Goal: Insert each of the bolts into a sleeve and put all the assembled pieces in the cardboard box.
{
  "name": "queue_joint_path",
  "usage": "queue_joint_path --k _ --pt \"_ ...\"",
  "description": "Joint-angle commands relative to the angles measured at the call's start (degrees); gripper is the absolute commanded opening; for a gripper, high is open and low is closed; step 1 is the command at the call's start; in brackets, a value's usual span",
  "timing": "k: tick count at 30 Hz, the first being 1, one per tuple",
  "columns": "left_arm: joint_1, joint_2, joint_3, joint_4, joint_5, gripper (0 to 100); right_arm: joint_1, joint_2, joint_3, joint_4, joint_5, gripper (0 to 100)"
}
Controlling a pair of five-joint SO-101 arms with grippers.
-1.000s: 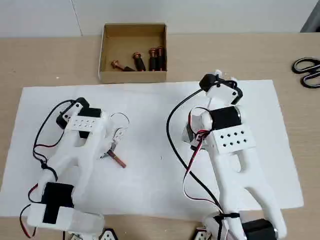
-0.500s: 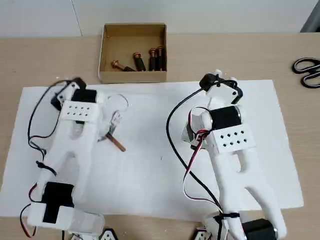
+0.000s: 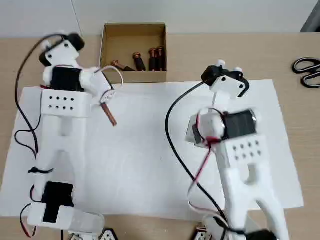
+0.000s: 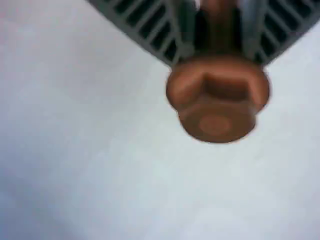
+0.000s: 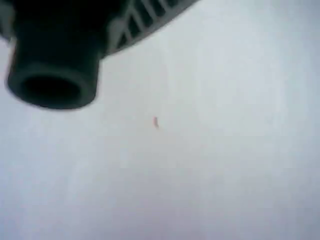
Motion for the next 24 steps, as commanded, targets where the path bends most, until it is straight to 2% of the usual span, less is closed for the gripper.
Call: queue_joint_path --k 1,6,10,20,24 --pt "0.2 -1.1 -7.5 1.1 -4.0 1 -0.6 -8.7 -3.0 0.7 3.4 0.4" --pt "0.4 -8.4 -9.1 1.1 -10.6 1 -0.6 -18.8 2.9 0.7 9.0 0.4" --pt "2.9 -15.5 -5.6 1.1 -15.2 1 -0.6 -26.3 9.4 -0.1 11.1 0.4" --pt "5.0 -28.3 3.6 0.6 -15.8 1 -9.9 -41.4 26.8 -15.9 11.4 0.4" --pt "4.9 -32.1 6.7 0.6 -15.6 1 -11.3 -45.7 33.5 -21.2 12.0 0.4"
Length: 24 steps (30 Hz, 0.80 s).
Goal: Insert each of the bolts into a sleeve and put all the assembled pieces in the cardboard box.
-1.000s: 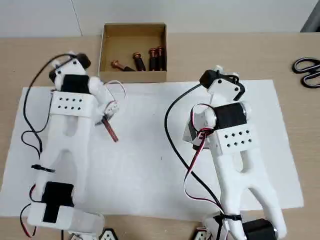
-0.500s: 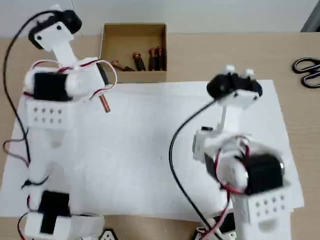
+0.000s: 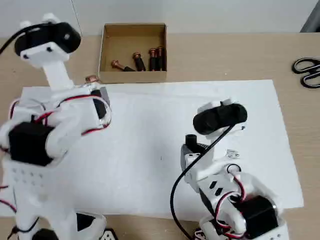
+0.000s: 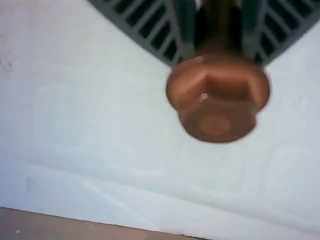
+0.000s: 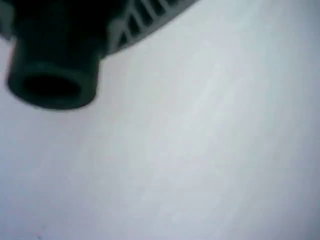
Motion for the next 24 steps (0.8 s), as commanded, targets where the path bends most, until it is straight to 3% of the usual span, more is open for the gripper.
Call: queue_joint_path --k 1,7,13,24 --pt "0.0 -4.7 2.2 0.5 -0.3 1 -1.9 -3.9 4.1 -5.3 1.4 0.4" --pt "0.0 -12.3 12.0 0.2 0.8 1 -7.5 -14.6 12.7 -9.3 4.0 0.4" --pt "0.4 -22.2 25.4 -5.5 2.9 1 -11.6 -30.6 23.4 -13.6 9.8 0.4" --pt "0.4 -38.4 47.7 -22.2 3.5 1 -18.0 -29.8 30.5 -21.1 10.4 0.4"
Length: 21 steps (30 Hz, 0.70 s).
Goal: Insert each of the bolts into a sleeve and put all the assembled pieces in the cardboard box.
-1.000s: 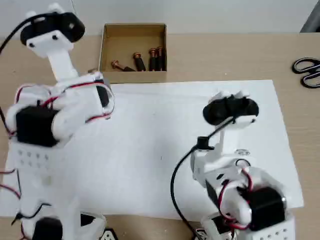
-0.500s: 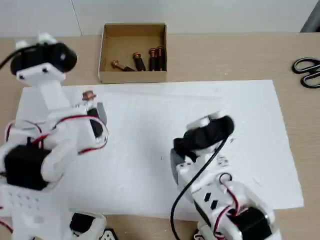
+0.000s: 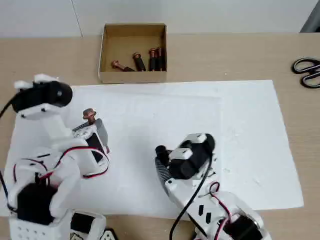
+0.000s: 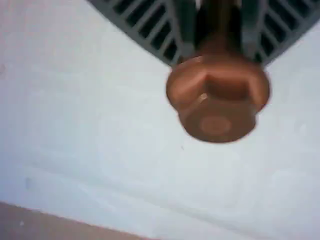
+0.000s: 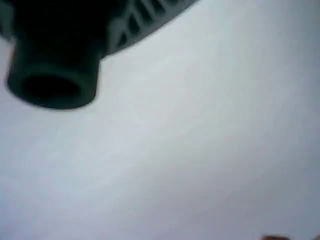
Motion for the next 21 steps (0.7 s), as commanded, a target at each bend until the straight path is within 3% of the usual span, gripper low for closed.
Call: queue_joint_path --k 1,8,15,21 --pt "0.4 -4.9 5.1 -6.8 0.5 1 -2.2 -0.4 1.5 -4.4 0.6 0.4" --pt "2.1 -13.3 13.8 -14.2 1.3 1 -4.6 -0.4 4.9 -12.1 0.6 0.4" --pt "12.7 -18.6 14.6 -14.4 11.5 1 -4.6 -0.4 8.4 -15.1 0.6 0.4" --pt "13.6 -18.9 16.3 -15.8 12.3 1 -4.6 -0.4 8.6 -15.0 0.6 0.4"
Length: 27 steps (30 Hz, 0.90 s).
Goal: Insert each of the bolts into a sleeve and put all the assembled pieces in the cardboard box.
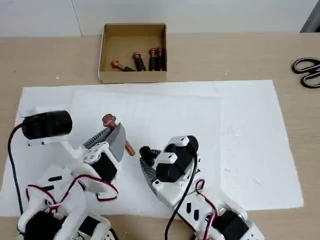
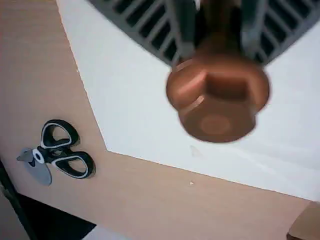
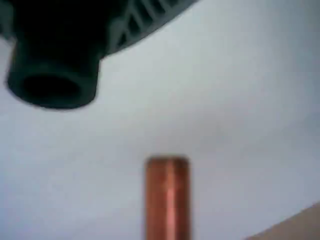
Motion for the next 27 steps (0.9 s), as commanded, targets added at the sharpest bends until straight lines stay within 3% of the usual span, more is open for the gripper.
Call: queue_joint_path --k 1,11,24,27 --pt "0.4 -0.4 1.5 -3.8 0.5 1 -0.3 -0.5 -0.4 -1.5 0.6 0.4" --pt "4.6 -0.4 9.8 -12.9 0.4 1 -0.3 -0.5 -0.6 -1.5 0.6 0.4" --pt "5.2 -0.4 12.4 -13.2 0.4 1 -0.4 -0.5 -0.7 -1.5 0.6 0.4" --pt "8.1 -0.4 12.4 -11.3 0.4 1 -0.4 -0.5 -0.7 -1.5 0.6 0.4"
